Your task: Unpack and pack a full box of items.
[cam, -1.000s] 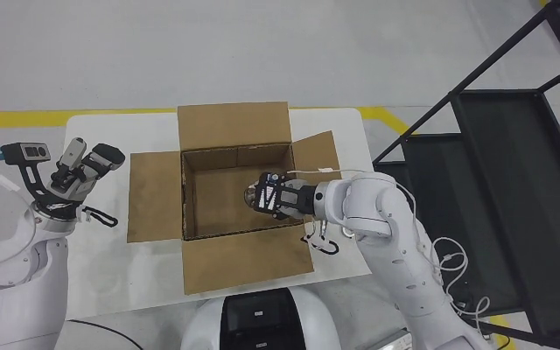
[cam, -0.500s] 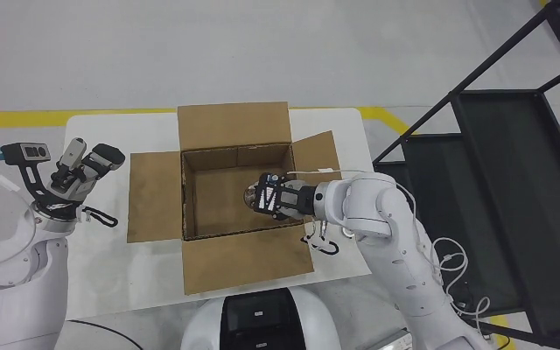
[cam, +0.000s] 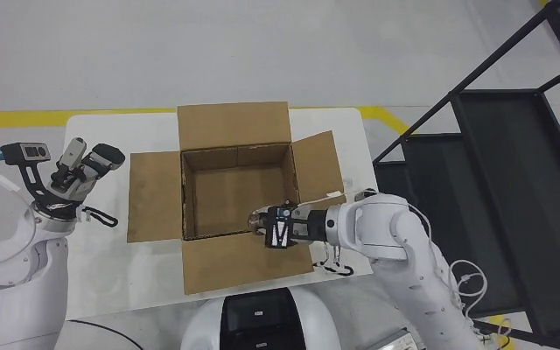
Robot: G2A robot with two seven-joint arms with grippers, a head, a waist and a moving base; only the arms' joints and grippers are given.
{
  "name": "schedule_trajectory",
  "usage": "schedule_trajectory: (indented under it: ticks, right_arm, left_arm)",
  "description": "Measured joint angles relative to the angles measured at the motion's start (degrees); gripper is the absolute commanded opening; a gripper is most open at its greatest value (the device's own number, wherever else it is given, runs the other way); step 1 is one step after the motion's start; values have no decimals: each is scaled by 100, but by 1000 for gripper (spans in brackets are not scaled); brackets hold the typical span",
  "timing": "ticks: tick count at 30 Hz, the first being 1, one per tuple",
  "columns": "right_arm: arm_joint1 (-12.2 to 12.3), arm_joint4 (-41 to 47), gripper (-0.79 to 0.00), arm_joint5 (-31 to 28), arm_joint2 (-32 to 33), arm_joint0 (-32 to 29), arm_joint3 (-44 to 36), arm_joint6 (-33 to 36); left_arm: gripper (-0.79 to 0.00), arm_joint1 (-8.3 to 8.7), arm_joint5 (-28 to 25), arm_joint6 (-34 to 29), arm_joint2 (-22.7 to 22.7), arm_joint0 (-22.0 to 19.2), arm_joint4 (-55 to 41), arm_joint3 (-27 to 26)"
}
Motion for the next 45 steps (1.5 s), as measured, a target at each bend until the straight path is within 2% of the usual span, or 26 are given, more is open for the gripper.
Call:
schedule_trajectory:
  ticks: [6, 12, 23, 31, 37, 45]
  right_arm:
    - [383, 230, -785, -341, 736, -1068, -833, -342]
    - [584, 273, -785, -481, 1588, -1942, -1099, -574]
    - [942, -246, -785, -477, 2276, -2877, -1099, -1408]
    - [1026, -491, -785, -478, 3272, -3749, -702, -1870]
    - [1056, -879, -785, -175, 3577, -3863, -296, -1904]
    - [1033, -2011, -785, 932, 2887, -3282, 566, -2360]
  left_arm:
    - [0, 0, 0, 0, 0, 0, 0, 0]
    - [0, 0, 0, 0, 0, 0, 0, 0]
    - [0, 0, 0, 0, 0, 0, 0, 0]
    - [0, 0, 0, 0, 0, 0, 0, 0]
    - [0, 0, 0, 0, 0, 0, 0, 0]
    - [0, 0, 0, 0, 0, 0, 0, 0]
